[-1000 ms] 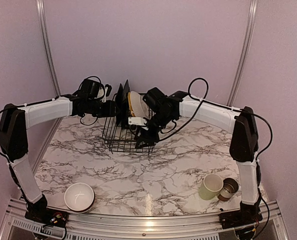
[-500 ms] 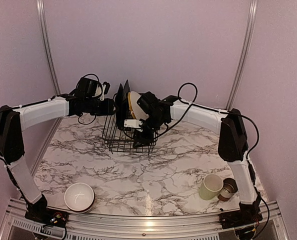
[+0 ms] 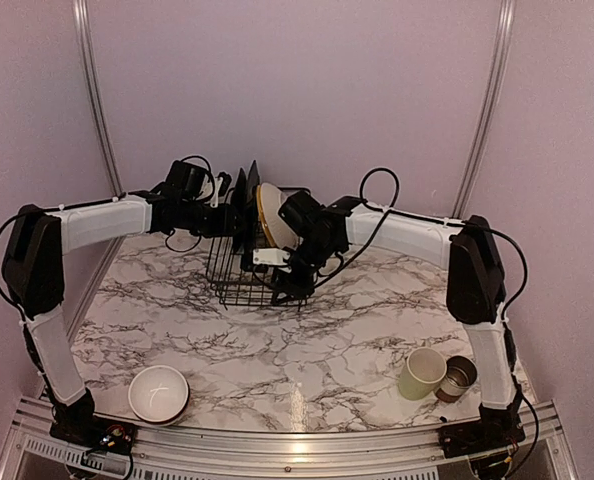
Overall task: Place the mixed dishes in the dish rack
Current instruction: Move the dish rack to the center of the board.
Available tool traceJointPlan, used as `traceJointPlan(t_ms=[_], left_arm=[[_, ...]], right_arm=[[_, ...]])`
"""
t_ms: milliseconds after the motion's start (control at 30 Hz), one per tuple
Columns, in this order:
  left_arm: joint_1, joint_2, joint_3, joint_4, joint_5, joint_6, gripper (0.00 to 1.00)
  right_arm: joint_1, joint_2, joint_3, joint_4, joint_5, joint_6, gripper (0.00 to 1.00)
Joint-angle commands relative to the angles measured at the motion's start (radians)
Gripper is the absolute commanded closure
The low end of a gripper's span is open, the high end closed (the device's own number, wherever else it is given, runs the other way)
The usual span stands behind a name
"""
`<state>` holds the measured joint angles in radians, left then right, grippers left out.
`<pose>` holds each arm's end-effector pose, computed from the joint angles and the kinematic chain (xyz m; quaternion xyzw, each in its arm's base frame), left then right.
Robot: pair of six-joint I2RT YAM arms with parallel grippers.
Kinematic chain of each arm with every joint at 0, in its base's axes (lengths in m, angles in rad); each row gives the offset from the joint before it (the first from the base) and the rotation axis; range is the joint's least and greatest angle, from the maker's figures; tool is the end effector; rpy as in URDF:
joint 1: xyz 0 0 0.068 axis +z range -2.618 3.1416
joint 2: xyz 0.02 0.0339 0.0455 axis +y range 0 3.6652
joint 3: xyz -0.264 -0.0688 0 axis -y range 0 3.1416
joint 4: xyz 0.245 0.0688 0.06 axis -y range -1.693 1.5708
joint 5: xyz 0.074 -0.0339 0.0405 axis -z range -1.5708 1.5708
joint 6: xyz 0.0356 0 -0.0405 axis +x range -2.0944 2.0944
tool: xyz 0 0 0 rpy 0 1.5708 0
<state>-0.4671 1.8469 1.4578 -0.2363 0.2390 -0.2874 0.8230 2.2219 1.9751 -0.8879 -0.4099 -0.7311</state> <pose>0.3797 -0.2009 0.2665 0.1334 0.8756 -0.2652 0.3812 0.3142 0.3596 0.2251 -0.7016 0.6507 0.2082 0.2024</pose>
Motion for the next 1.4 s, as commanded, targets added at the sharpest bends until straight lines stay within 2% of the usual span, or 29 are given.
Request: traceJointPlan(t_ms=[0, 133, 267, 333, 700, 933, 1133, 1367], left_arm=[[0.005, 0.031, 0.017, 0.023, 0.068, 0.004, 0.59], [0.005, 0.028, -0.018, 0.044, 0.084, 0.018, 0.63], [0.005, 0.056, 0.005, 0.026, 0.061, 0.024, 0.82], [0.005, 0.078, 0.035, 0.015, 0.060, 0.029, 0.87], [0.012, 0.185, 0.155, 0.023, -0.032, 0.029, 0.97], [0.027, 0.260, 0.242, 0.029, 0.009, 0.024, 0.98], [0.021, 0.149, 0.121, 0.085, 0.038, -0.001, 0.98], [0.018, 0.054, 0.028, 0.037, 0.059, 0.014, 0.90]], right_arm=[[0.061, -0.064, -0.049, -0.117, -0.084, -0.057, 0.61], [0.062, -0.081, -0.080, -0.100, -0.082, -0.059, 0.61], [0.062, -0.082, -0.068, -0.108, -0.090, -0.062, 0.61], [0.062, -0.085, -0.069, -0.105, -0.091, -0.061, 0.61], [0.062, -0.083, -0.081, -0.106, -0.085, -0.060, 0.60], [0.062, -0.089, -0.089, -0.104, -0.074, -0.062, 0.60], [0.062, -0.101, -0.085, -0.100, -0.058, -0.061, 0.59], [0.062, -0.100, -0.065, -0.091, -0.030, -0.049, 0.52]])
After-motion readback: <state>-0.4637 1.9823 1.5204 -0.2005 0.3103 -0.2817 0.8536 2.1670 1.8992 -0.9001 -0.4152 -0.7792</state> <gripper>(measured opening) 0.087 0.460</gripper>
